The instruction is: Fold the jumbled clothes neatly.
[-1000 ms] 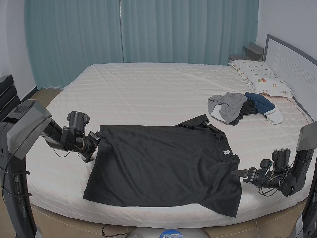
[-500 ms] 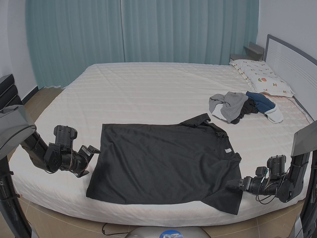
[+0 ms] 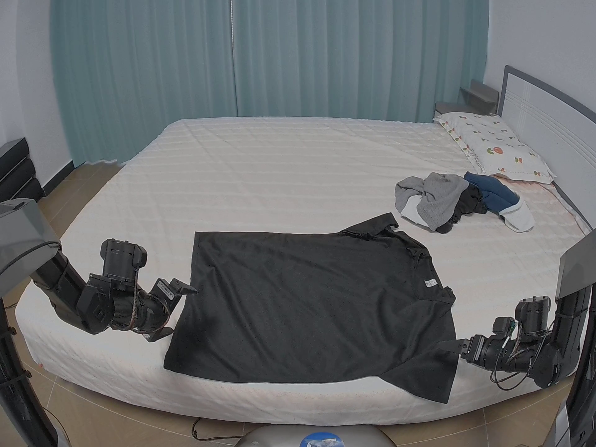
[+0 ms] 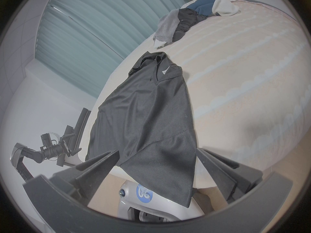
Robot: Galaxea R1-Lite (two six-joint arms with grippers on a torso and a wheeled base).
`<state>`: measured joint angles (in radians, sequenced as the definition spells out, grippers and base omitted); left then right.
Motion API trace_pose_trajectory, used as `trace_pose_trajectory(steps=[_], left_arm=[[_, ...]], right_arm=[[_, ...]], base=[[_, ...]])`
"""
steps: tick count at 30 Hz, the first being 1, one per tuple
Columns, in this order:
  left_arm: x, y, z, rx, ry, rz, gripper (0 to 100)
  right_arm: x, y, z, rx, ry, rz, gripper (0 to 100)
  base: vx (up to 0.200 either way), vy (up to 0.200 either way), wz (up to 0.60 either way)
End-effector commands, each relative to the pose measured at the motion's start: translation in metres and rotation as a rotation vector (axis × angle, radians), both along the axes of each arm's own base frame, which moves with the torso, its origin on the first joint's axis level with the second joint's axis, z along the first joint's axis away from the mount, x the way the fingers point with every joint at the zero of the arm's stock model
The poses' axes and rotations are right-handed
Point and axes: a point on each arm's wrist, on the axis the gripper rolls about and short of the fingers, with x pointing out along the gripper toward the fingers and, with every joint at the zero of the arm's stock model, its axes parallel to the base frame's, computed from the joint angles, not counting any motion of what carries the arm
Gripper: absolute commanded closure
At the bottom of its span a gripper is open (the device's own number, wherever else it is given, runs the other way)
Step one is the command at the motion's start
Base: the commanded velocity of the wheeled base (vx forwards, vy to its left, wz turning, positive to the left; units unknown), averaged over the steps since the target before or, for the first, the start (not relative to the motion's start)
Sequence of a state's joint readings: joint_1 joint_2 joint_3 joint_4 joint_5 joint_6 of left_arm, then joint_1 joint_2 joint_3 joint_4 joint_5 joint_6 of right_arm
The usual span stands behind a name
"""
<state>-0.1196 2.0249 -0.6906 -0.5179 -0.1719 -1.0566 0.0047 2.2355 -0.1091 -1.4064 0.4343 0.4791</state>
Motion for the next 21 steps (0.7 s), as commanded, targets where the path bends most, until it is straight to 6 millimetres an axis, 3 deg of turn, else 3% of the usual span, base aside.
trace_pose_trajectory(steps=[1, 6, 13, 21], left_arm=[[-0.003, -0.006, 0.000, -0.001, 0.003, -0.016, 0], [-0.007, -0.005, 0.003, -0.001, 0.002, -0.014, 0], [-0.011, -0.006, 0.010, 0.003, -0.019, -0.017, 0], [-0.025, 0.001, 0.012, 0.028, -0.011, -0.017, 0]], right_arm=[[-0.004, 0.001, -0.005, -0.001, 0.024, 0.003, 0], [-0.002, 0.002, -0.013, -0.044, 0.030, -0.023, 0], [0.000, 0.004, -0.017, -0.048, 0.003, -0.015, 0], [0.000, 0.027, -0.014, -0.021, -0.017, 0.059, 0]], base=[[0.000, -0.200, 0.00], [0.000, -0.200, 0.00], [0.000, 0.000, 0.00], [0.000, 0.000, 0.00]])
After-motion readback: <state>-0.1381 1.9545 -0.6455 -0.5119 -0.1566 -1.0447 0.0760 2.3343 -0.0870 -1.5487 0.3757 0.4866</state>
